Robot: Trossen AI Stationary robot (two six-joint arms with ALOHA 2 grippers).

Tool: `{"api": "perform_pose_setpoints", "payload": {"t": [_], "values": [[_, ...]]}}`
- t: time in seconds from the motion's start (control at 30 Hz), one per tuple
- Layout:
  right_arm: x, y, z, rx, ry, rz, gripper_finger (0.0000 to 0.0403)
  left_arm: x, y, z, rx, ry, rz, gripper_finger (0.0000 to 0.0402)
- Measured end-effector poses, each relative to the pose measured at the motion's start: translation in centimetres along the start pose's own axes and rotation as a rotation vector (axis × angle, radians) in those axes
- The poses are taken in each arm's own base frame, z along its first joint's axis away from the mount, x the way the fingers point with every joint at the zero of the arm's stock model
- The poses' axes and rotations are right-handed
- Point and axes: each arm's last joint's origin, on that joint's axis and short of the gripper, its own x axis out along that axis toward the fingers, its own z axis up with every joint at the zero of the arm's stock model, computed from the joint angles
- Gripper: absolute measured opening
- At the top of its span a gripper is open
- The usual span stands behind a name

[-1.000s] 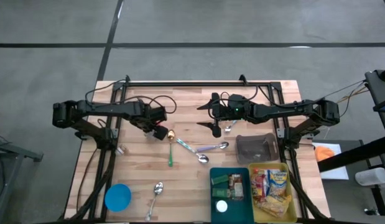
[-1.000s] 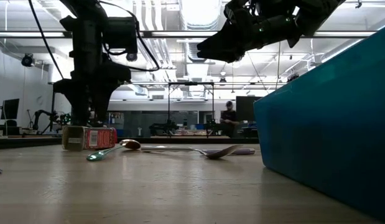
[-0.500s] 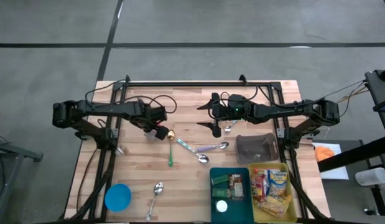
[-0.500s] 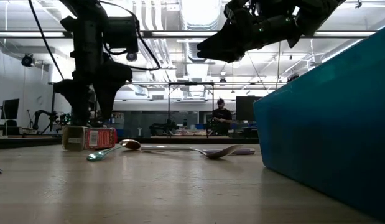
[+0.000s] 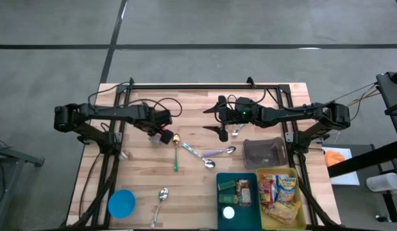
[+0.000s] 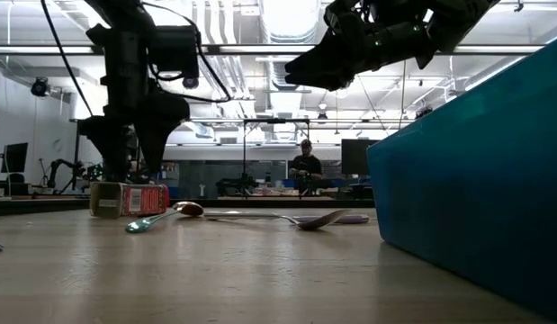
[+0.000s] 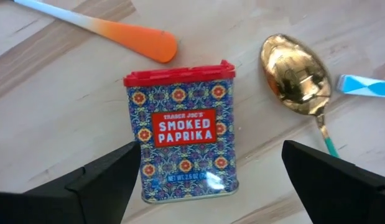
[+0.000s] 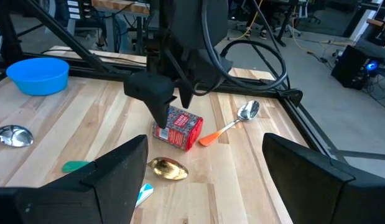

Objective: Pick & Place Food Item
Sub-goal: Put the red seasoning can into the blue bin

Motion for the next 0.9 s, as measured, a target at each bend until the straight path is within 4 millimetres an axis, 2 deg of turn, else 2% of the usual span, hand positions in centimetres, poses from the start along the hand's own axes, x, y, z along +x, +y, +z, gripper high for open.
{"api": "perform_pose_setpoints", "payload": {"t": [0.9], "values": [[0.0, 0.0, 0.0, 0.000, 0.000, 0.000, 0.0315, 3.8, 1.8, -1.3, -0.045, 0.019, -0.015, 0.0389]]}}
